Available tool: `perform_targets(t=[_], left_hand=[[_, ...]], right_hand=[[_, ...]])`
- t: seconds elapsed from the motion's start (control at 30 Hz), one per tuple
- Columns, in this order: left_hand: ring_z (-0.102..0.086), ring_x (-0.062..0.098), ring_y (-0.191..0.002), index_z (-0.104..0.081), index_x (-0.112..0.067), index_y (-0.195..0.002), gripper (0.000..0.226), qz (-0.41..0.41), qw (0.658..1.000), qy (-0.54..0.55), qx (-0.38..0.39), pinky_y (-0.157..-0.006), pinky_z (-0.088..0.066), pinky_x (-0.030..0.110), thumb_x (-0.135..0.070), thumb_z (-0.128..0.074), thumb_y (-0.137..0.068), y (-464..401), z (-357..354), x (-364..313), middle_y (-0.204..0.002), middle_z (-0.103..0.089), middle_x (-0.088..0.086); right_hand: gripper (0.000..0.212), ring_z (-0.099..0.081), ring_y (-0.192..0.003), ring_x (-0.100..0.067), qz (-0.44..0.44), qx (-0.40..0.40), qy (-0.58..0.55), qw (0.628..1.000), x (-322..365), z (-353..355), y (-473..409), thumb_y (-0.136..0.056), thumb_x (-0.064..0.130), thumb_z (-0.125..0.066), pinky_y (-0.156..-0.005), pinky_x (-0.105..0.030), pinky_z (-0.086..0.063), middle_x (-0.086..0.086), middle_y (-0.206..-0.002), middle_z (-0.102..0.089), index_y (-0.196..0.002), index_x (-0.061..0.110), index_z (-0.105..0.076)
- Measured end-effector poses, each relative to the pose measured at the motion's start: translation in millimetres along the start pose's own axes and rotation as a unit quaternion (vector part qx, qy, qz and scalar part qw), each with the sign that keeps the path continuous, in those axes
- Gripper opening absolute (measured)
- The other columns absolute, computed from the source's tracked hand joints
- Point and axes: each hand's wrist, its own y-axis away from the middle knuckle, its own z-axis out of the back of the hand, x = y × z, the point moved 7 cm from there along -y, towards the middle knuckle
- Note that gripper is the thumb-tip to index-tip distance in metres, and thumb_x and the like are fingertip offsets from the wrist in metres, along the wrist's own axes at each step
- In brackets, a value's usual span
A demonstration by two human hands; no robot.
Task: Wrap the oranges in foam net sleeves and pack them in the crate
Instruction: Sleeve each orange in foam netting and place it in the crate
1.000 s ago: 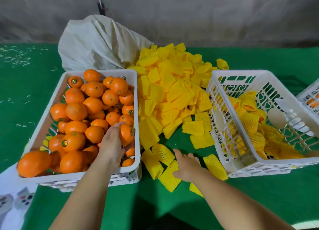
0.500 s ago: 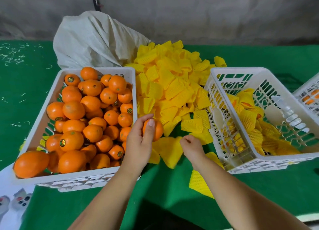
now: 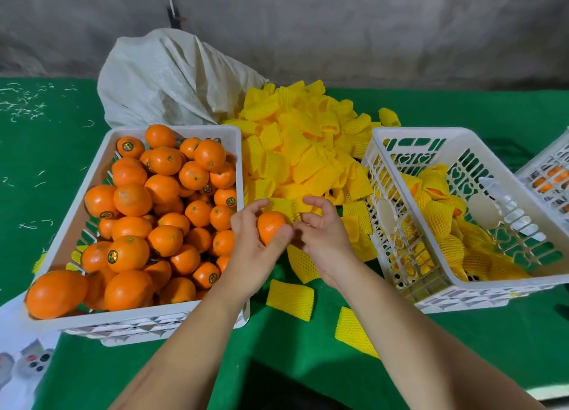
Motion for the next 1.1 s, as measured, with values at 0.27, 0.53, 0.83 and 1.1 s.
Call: perform_targets(t=[0.27,0.53,0.83,1.1], left_hand=[[-0.055,-0.012,-0.105,-0.048,-0.039,-0.134,0.059,0.005,1.0,0.03,-0.007,-0.086,-0.053,0.014,-0.027,-0.084,-0.09,6.4,2.2,-1.7,-0.13,-0.038,-0.009],[-0.057,-0.001,-0.112,-0.056,-0.036,-0.128,0.051,0.006,0.996,0.094,0.01,-0.086,-0.053,0.018,-0.052,-0.075,-0.084,14.0,0.5,-11.5,-0.13,-0.046,-0.011],[-0.035,-0.019,-0.133,-0.065,-0.039,-0.126,0.047,-0.012,0.997,-0.004,0.075,-0.099,-0.042,0.01,-0.051,-0.075,-0.081,7.8,-6.4,-9.0,-0.146,-0.034,-0.022],[-0.056,0.01,-0.124,-0.06,-0.025,-0.134,0.064,0.034,0.998,-0.031,0.033,-0.099,-0.048,0.023,-0.055,-0.078,-0.08,2.7,-8.1,-5.0,-0.14,-0.051,-0.008]], right_hand=[[0.005,-0.059,-0.075,-0.01,0.114,-0.055,0.195,0.973,19.1,8.2,-3.0,-0.096,0.02,-0.073,-0.069,-0.036,-0.052,0.006,-0.077,-0.063,-0.091,0.022,-0.073],[0.015,-0.055,-0.099,-0.022,0.283,-0.101,0.471,0.829,44.2,-10.7,7.0,-0.098,0.025,-0.071,-0.079,-0.037,-0.047,-0.001,-0.103,-0.06,-0.104,0.013,-0.066],[0.015,-0.06,-0.094,-0.02,0.277,-0.072,0.528,0.8,42.3,-13.7,1.6,-0.096,0.024,-0.071,-0.069,-0.035,-0.046,0.0,-0.105,-0.065,-0.106,0.016,-0.064],[0.02,-0.059,-0.091,-0.001,0.222,-0.013,0.326,0.919,38.5,-0.6,-2.6,-0.095,0.012,-0.07,-0.077,-0.028,-0.053,0.018,-0.094,-0.064,-0.098,0.031,-0.063]])
